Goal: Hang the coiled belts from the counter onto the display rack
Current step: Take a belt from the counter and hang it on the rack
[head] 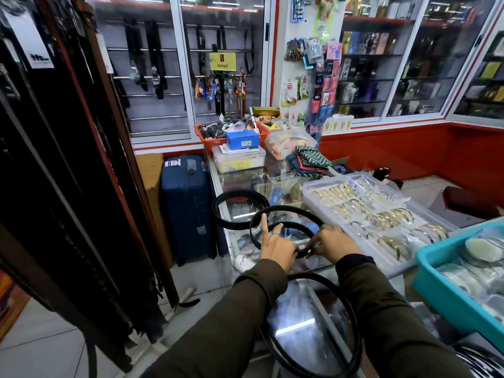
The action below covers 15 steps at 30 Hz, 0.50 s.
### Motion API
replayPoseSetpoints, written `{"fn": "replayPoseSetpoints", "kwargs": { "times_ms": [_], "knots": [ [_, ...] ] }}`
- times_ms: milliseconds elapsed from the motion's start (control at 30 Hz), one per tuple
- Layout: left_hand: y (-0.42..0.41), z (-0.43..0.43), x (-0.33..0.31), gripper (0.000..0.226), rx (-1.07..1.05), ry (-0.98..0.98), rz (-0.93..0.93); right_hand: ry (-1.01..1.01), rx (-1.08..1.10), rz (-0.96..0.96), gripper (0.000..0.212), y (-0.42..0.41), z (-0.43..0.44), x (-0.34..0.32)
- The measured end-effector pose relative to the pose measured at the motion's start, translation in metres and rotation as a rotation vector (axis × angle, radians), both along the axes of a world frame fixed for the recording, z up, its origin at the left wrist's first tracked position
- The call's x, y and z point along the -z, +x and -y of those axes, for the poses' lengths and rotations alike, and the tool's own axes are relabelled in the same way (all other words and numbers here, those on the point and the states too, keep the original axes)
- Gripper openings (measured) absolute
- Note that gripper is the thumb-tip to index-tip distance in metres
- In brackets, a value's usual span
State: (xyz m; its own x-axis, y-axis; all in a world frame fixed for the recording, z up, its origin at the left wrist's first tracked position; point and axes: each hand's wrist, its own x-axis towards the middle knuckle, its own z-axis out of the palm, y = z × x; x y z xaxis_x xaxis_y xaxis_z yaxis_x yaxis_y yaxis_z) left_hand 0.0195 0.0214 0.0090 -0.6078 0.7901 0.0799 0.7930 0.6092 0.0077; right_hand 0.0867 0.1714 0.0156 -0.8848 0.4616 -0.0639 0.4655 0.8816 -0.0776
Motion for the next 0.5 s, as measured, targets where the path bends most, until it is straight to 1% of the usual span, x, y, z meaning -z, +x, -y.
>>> {"fn": "replayPoseSetpoints", "kwargs": {
  "times_ms": [133,167,233,300,367,433,500],
  "knots": [
    [-0.005,0.008,-0.024,0.032,0.025,0.163,-0.029,0.113,-0.022,-0.105,0.023,0.006,0.002,-0.033],
    [-0.007,0.010,-0.032,0.033,0.031,0.202,-0.036,0.109,-0.039,-0.137,0.025,0.007,0.003,-0.044],
    [-0.012,0.017,-0.049,0.034,0.036,0.256,-0.045,0.031,-0.049,-0.200,0.028,0.007,0.007,-0.066],
    [-0.018,0.025,-0.065,0.035,0.032,0.309,-0.040,-0.023,-0.049,-0.244,0.025,0.004,0.014,-0.089],
    [-0.024,0.038,-0.077,0.035,0.046,0.377,-0.054,-0.037,-0.099,-0.284,0.023,0.001,0.025,-0.110],
    [-0.031,0.055,-0.089,0.033,0.095,0.481,-0.057,-0.041,-0.164,-0.331,0.027,-0.003,0.038,-0.129],
    [-0.039,0.077,-0.102,0.029,0.141,0.645,-0.047,-0.036,-0.239,-0.391,0.027,-0.011,0.054,-0.149]
  ]
}}
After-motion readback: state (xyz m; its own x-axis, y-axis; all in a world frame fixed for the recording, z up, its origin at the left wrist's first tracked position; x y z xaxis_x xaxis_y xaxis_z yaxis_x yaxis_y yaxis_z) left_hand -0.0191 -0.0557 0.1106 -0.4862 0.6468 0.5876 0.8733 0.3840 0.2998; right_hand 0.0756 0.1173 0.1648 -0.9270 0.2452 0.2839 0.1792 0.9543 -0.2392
